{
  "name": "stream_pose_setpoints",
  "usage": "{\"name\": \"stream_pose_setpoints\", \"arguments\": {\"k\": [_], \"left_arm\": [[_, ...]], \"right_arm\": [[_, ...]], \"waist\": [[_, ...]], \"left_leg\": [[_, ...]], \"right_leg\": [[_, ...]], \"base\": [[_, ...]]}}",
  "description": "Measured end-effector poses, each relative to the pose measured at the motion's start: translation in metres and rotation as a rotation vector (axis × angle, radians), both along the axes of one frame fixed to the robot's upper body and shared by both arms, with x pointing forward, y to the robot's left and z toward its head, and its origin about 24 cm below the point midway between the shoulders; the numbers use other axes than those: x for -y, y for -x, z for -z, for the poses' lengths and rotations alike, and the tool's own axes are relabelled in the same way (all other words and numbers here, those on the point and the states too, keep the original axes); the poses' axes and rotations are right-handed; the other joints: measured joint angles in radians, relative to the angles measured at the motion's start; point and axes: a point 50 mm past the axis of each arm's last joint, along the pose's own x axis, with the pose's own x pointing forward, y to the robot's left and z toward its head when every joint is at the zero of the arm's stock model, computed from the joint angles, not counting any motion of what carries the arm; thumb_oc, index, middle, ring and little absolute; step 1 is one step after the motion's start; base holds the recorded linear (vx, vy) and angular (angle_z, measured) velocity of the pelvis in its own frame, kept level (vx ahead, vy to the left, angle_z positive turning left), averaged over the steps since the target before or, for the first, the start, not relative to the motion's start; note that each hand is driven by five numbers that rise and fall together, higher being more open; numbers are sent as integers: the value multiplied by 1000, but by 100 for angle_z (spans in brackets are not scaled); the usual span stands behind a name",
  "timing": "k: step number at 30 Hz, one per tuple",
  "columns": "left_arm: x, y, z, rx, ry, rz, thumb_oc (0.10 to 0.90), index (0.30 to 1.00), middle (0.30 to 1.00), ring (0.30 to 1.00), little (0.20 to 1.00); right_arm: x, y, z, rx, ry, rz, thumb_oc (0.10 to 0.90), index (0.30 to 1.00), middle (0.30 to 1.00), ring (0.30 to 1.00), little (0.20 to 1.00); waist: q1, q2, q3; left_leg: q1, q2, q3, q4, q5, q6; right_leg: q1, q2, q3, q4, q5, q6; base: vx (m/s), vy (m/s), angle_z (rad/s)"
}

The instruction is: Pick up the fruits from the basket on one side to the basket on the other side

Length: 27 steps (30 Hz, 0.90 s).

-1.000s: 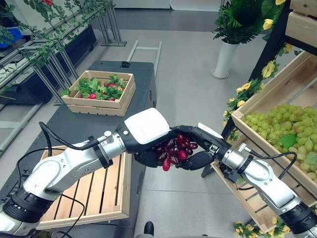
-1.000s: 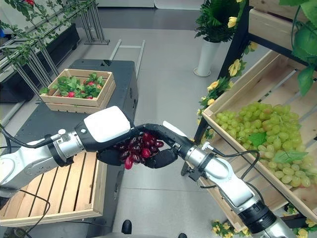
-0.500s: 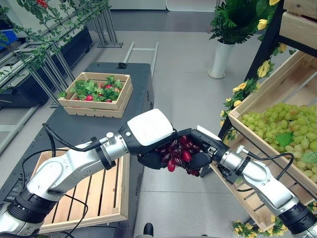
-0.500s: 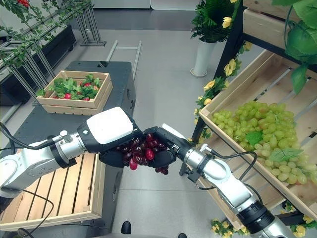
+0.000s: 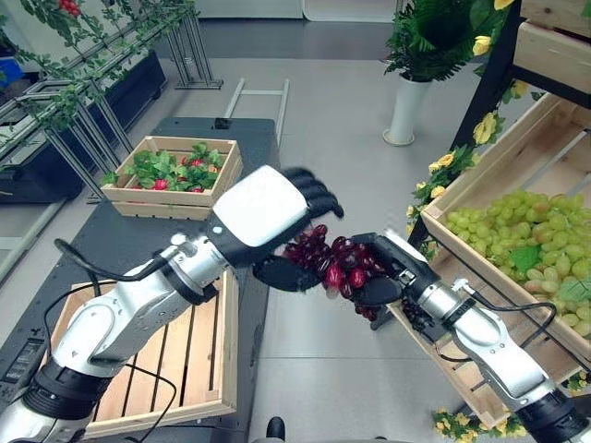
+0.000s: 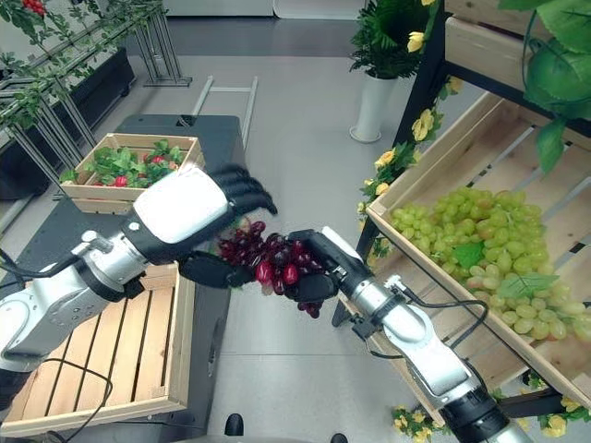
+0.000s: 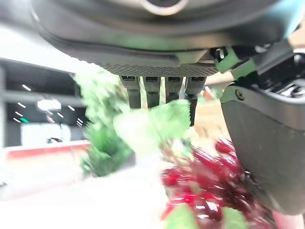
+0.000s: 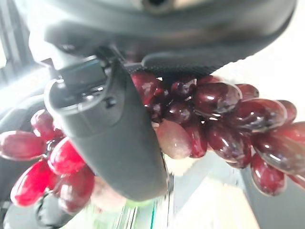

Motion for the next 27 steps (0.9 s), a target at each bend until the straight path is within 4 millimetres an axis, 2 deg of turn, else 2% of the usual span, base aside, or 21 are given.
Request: {"name": "stream_pose_setpoints", "arguments": {"k": [4, 7, 8, 10, 13, 16, 20, 21, 22, 25, 27], "left_arm": [[-18, -6, 4, 42, 38, -161, 800, 900, 900, 900, 900], [-53, -17, 21, 19, 127, -405, 800, 900, 900, 900, 900], [-53, -17, 21, 19, 127, -405, 800, 900, 900, 900, 900], [-87, -16, 38, 4, 220, -598, 800, 900, 900, 900, 900], [-99, -11, 50, -18, 342, -658, 800, 900, 900, 900, 900], [-94, -9, 55, -22, 486, -617, 800, 900, 900, 900, 900], [-73, -11, 68, -65, 761, -518, 800, 900, 900, 900, 900], [-63, -15, 69, -72, 836, -466, 800, 900, 900, 900, 900], [-57, -19, 67, -57, 874, -435, 800, 900, 900, 900, 900], [-35, -41, 52, -30, 961, -319, 800, 900, 900, 900, 900], [-33, -45, 49, -33, 990, -302, 800, 900, 900, 900, 900]], "right_arm": [[10, 2, 8, -26, -11, 60, 400, 300, 300, 300, 300], [8, 5, 15, -55, -37, 74, 400, 300, 300, 300, 300], [8, 5, 15, -55, -37, 74, 400, 300, 300, 300, 300], [7, 6, 18, -63, -47, 79, 400, 300, 300, 300, 300], [6, 5, 26, -91, -76, 104, 400, 300, 300, 300, 300], [6, 4, 36, -124, -97, 139, 400, 300, 300, 300, 300], [5, 4, 57, -193, -111, 180, 400, 300, 300, 300, 300], [5, 1, 61, -200, -101, 183, 400, 300, 300, 300, 300], [5, -4, 60, -186, -94, 183, 400, 300, 300, 300, 300], [5, -35, 45, -124, -71, 200, 400, 300, 300, 300, 300], [4, -43, 38, -100, -75, 206, 400, 300, 300, 300, 300]], "waist": [[-7, -2, -1], [-20, -4, -2], [-20, -4, -2], [-31, -9, -4], [-27, -22, -11], [-11, -35, -10], [-4, -35, -8], [-5, -29, 10], [-5, -35, 28], [-9, -14, 166], [-13, -2, 232]], "left_leg": [[5, 1, 19, 0, -3, 0], [9, 4, 29, 0, -6, -1], [9, 4, 29, 0, -6, -1], [9, 6, 31, 0, -6, -2], [10, 9, 37, 0, -8, -4], [9, 9, 45, 0, -8, -4], [-18, 12, 51, 7, -7, -3], [-64, 15, 53, 36, -6, -4], [-96, 18, 50, 64, -13, -3], [-212, 33, 45, 172, -29, -7], [-229, 38, 41, 203, -40, -11]], "right_leg": [[-9, 1, 18, 0, 3, 0], [-11, 3, 28, 0, 5, -1], [-11, 3, 28, 0, 5, -1], [-13, 4, 30, -1, 5, -1], [-18, 7, 33, -3, 5, -2], [-23, 7, 37, 0, 6, -3], [-64, 9, 54, 17, 8, -3], [-111, 11, 55, 43, 9, -5], [-141, 11, 52, 66, 8, -9], [-253, 15, 57, 164, 1, -22], [-279, 17, 60, 202, -7, -35]], "base": [[-6, 11, -16], [2, 1, -10], [0, 0, 0], [16, -6, -2], [22, -6, -2], [-53, -22, -7], [-270, -17, -10], [-293, -25, -5], [-246, -35, -6], [-145, -34, -6], [-54, -18, -15]]}}
